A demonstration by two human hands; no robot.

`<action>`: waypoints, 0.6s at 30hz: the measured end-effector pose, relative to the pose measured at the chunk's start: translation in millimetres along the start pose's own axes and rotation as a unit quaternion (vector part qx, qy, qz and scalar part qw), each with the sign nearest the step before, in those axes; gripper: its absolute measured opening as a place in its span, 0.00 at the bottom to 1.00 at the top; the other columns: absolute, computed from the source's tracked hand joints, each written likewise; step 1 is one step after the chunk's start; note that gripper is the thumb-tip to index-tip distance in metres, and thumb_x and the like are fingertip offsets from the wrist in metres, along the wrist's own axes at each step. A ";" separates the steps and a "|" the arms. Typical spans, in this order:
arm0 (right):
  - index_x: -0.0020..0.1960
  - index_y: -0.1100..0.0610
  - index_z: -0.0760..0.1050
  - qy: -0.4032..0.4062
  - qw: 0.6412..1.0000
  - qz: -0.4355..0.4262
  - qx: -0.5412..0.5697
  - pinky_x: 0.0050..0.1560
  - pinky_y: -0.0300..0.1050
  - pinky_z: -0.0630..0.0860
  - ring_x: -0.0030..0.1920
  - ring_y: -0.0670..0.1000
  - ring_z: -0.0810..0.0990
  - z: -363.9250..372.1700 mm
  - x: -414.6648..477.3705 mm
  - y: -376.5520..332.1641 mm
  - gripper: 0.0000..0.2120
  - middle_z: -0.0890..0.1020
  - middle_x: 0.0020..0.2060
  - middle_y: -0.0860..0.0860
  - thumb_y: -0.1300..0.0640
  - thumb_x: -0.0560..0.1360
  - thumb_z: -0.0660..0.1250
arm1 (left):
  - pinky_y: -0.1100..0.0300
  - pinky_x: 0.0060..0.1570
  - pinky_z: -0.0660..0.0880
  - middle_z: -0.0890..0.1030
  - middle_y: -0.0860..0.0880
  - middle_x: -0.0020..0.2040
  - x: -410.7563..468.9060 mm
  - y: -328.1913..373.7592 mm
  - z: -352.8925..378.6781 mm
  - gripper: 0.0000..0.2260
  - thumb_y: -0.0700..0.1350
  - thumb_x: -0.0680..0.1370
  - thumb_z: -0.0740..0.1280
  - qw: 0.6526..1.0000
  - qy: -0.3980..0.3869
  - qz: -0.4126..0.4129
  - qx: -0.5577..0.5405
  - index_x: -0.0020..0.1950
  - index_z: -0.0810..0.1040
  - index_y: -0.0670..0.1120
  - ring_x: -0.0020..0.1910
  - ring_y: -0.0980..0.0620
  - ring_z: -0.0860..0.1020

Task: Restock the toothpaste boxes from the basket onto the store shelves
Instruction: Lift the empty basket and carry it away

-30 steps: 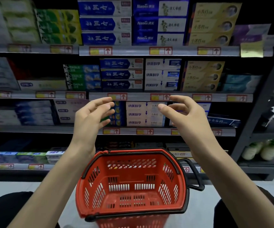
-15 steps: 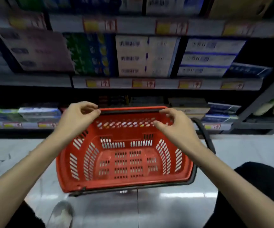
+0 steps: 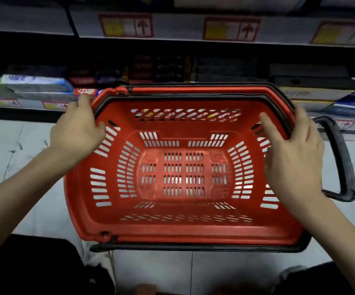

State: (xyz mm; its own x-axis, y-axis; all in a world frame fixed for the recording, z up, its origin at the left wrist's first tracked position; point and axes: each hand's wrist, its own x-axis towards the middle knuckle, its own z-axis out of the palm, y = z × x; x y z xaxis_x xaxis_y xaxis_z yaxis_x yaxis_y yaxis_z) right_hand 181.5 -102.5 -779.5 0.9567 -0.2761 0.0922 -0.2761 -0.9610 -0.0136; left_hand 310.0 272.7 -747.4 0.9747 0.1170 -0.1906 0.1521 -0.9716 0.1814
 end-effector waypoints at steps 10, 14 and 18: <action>0.77 0.52 0.70 -0.069 0.996 0.008 0.064 0.58 0.63 0.77 0.76 0.70 0.57 -12.4 15.9 18.5 0.37 0.58 0.81 0.59 0.75 0.72 0.64 | 0.34 0.59 0.76 0.81 0.36 0.60 -9.0 -13.7 -7.3 0.23 0.55 0.78 0.72 0.985 -0.115 -0.129 -0.003 0.67 0.73 0.45 0.57 0.29 0.79; 0.69 0.54 0.80 -0.076 0.986 0.060 0.134 0.72 0.61 0.70 0.78 0.67 0.57 -24.7 11.8 17.7 0.20 0.58 0.80 0.61 0.64 0.78 0.70 | 0.35 0.56 0.75 0.80 0.33 0.60 -26.8 -3.3 -18.9 0.21 0.49 0.79 0.72 0.984 -0.118 -0.129 -0.025 0.67 0.74 0.39 0.58 0.27 0.78; 0.66 0.56 0.82 -0.085 0.980 0.086 0.159 0.72 0.61 0.69 0.75 0.67 0.60 -53.5 5.1 27.4 0.17 0.62 0.77 0.62 0.64 0.77 0.71 | 0.37 0.55 0.76 0.81 0.32 0.57 -49.0 6.5 -40.2 0.17 0.46 0.78 0.73 0.986 -0.095 -0.128 -0.043 0.63 0.75 0.39 0.55 0.28 0.79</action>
State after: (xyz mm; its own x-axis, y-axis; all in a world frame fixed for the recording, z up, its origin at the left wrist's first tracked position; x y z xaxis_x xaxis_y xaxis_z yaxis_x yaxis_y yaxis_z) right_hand 173.9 -129.6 -726.1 0.9073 -0.4072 -0.1050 -0.4182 -0.8480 -0.3257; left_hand 269.8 268.9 -698.1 0.8553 0.3082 -0.4165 0.4108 -0.8933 0.1825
